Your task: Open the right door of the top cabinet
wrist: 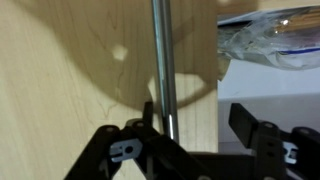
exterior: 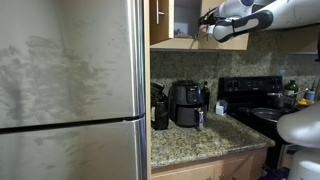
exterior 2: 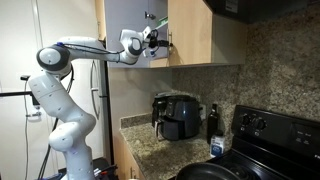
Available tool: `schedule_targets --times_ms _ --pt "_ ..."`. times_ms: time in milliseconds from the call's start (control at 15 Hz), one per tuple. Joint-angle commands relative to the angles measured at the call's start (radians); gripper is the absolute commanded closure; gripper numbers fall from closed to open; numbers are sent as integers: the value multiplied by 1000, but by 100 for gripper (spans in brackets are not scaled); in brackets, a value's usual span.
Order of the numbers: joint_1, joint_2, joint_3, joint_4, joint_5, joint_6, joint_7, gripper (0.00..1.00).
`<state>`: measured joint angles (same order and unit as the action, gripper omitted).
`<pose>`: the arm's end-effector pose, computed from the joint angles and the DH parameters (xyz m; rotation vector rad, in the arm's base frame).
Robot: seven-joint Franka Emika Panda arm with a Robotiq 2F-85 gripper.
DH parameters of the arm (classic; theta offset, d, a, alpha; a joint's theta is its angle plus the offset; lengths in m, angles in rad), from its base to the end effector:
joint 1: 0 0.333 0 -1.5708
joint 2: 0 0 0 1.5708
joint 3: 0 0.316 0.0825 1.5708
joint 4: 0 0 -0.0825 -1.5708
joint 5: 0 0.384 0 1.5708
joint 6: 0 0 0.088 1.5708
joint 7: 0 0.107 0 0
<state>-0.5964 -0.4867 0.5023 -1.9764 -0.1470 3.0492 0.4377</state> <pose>0.4489 0.0586 0.8127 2.2169 -0.2614 2.1032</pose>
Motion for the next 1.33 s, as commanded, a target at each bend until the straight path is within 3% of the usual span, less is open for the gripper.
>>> schedule_targets --times_ms 0,133,533,733,1000,1067,1133,1267 --pt "-94 25 57 43 -37 0 34 52" --pt "-127 6 75 23 -49 8 48 66" --pt "-240 -92 93 -58 -80 36 45 68" --pt "-161 -239 -35 -160 -27 44 -12 68" --pt "-149 -394 -136 -274 -8 33 -52 68" --pt "-146 -448 -174 -315 -9 1 -79 26" --pt "-67 -472 -246 -347 -7 -53 -138 17" --pt "45 -480 -320 -371 7 -113 -202 5"
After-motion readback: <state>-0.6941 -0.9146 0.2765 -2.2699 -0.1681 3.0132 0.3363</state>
